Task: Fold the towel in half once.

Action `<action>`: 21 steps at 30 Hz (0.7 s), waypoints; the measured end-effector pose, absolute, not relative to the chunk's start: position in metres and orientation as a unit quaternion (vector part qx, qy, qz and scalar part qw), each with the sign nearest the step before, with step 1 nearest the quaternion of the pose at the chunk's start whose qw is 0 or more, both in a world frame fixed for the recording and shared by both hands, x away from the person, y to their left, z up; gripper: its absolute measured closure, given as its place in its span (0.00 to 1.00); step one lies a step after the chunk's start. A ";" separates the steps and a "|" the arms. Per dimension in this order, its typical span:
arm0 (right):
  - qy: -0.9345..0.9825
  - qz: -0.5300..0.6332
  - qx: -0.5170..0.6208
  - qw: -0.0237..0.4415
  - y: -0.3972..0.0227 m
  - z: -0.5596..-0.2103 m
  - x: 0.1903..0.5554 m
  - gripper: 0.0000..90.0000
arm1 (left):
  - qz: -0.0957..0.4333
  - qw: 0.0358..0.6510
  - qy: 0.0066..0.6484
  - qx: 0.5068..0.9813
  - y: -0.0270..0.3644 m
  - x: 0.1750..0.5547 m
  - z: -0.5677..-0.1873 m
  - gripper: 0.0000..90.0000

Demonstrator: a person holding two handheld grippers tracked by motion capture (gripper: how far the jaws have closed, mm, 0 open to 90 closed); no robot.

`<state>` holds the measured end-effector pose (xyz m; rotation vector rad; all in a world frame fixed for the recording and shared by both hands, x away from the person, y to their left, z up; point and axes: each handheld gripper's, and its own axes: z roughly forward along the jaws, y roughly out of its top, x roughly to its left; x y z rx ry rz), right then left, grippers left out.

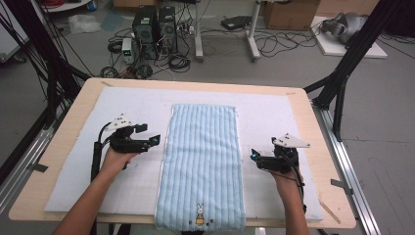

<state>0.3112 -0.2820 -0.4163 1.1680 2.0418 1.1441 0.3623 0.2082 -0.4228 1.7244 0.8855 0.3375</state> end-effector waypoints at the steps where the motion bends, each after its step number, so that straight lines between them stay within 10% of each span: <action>1: 0.756 0.421 0.429 0.259 -0.281 -0.417 0.312 0.13 | 0.142 0.554 0.375 0.729 0.209 0.362 -0.422 0.21; 21: 0.763 0.430 0.419 0.239 -0.274 -0.418 0.313 0.13 | 0.139 0.521 0.416 0.732 0.196 0.395 -0.423 0.26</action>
